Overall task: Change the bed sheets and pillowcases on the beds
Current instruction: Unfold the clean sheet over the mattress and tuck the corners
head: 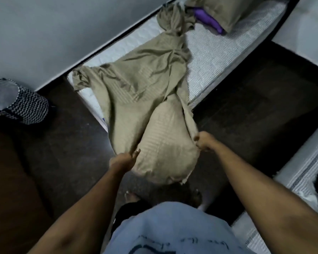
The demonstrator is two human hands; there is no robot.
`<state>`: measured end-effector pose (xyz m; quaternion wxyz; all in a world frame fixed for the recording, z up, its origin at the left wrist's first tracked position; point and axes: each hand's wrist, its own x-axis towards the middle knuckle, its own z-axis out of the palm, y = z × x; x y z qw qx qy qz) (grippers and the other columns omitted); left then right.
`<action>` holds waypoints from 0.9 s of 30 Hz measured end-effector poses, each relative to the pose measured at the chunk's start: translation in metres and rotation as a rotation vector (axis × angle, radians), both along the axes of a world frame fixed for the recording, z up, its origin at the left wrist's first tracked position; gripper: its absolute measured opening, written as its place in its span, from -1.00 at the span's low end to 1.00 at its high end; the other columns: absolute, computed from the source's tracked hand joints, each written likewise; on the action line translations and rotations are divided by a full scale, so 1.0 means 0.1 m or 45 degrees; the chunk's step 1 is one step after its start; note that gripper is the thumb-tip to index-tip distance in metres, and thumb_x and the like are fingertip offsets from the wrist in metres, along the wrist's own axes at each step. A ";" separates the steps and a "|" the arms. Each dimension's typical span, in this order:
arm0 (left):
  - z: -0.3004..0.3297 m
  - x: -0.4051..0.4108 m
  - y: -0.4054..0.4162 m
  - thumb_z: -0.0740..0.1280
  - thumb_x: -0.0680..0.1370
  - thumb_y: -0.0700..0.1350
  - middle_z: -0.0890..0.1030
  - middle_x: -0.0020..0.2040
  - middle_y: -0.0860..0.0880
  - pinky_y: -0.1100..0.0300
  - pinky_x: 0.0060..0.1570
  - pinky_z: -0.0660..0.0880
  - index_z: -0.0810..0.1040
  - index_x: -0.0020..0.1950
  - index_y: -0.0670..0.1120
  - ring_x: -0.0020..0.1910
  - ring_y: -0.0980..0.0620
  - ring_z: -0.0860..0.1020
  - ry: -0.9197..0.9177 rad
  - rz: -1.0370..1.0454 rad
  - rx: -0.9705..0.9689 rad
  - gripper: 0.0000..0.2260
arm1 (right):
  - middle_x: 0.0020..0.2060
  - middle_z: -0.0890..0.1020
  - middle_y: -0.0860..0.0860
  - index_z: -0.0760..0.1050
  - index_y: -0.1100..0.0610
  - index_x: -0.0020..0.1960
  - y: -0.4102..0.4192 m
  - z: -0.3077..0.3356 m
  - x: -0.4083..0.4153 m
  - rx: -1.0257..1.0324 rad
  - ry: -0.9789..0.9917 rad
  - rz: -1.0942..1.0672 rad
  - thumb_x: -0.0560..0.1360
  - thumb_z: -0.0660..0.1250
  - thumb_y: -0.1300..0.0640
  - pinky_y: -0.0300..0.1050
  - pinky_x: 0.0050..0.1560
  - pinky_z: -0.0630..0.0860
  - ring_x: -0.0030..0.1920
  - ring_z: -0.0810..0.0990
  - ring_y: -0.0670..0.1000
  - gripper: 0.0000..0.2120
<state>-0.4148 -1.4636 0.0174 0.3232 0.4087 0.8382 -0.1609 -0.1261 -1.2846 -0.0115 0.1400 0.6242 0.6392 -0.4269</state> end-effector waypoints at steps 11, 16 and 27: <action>0.10 0.51 0.57 0.11 0.64 0.30 0.64 0.12 -0.20 0.00 0.09 0.51 0.61 0.10 -0.09 0.13 -0.21 0.60 -0.097 0.212 0.205 -0.49 | -0.12 0.69 0.09 0.53 0.04 -0.01 0.60 0.02 -0.29 0.101 0.439 0.021 0.57 0.34 0.16 -0.27 -0.40 0.48 -0.15 0.72 0.09 -0.96; 0.03 0.48 1.07 0.17 0.64 0.24 0.67 0.02 -0.17 0.06 -0.03 0.48 0.61 -0.01 -0.05 0.07 -0.21 0.62 -0.198 0.305 0.387 -0.59 | -0.07 0.68 0.08 0.55 0.04 0.04 0.98 0.12 -0.38 0.114 0.425 0.060 0.56 0.38 0.12 -0.01 0.00 0.59 -0.02 0.71 0.14 -0.93; 0.00 0.83 2.26 0.24 0.66 0.12 0.68 0.03 -0.21 -0.01 0.05 0.53 0.63 -0.01 -0.16 0.08 -0.21 0.61 -0.398 0.379 0.573 -0.63 | -0.12 0.66 0.07 0.60 0.11 0.01 2.13 0.23 -0.27 0.166 0.368 0.231 0.57 0.36 0.15 0.02 0.07 0.61 -0.06 0.69 0.16 -0.94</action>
